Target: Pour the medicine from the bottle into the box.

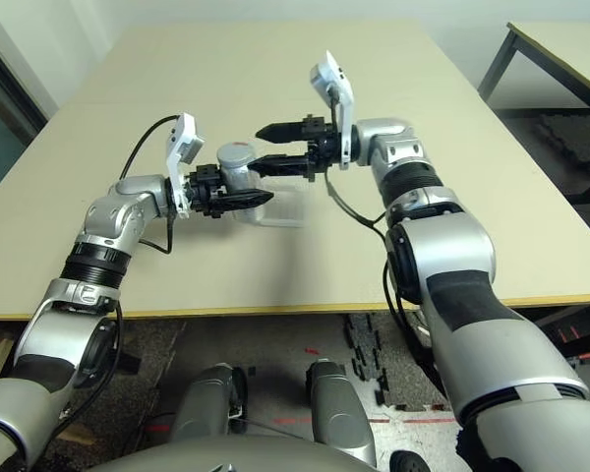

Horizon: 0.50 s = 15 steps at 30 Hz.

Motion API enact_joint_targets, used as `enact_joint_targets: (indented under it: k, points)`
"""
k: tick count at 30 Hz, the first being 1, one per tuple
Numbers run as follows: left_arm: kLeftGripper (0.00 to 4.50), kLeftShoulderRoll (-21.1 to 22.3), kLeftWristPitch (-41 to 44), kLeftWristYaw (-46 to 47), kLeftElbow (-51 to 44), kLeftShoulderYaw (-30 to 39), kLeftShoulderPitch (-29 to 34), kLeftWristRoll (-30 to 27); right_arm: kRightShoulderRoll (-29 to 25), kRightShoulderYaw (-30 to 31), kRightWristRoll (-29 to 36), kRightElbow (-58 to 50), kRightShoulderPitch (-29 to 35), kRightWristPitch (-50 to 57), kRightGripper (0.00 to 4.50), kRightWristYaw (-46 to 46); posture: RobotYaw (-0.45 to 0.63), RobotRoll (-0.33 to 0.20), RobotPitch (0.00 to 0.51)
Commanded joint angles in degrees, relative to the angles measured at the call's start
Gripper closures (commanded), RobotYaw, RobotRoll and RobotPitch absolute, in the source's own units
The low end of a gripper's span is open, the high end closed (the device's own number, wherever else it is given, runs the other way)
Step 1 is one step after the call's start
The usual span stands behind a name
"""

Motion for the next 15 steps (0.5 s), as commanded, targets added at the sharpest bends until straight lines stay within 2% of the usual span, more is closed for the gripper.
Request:
enact_joint_targets:
  k: [1, 15]
  points:
    - [1.82, 0.18, -1.23, -0.73, 1.56, 0.01, -1.09, 0.52, -0.56, -0.14, -1.86, 1.09, 1.03, 0.01, 0.0, -1.01, -0.15, 0.0, 0.063]
    - [1.82, -0.16, -5.78, -0.5, 7.02, -0.36, -2.85, 2.56, -0.57, -1.3, -1.87, 0.07, -1.12, 1.32, 0.0, 4.07, -0.16, 0.0, 0.061]
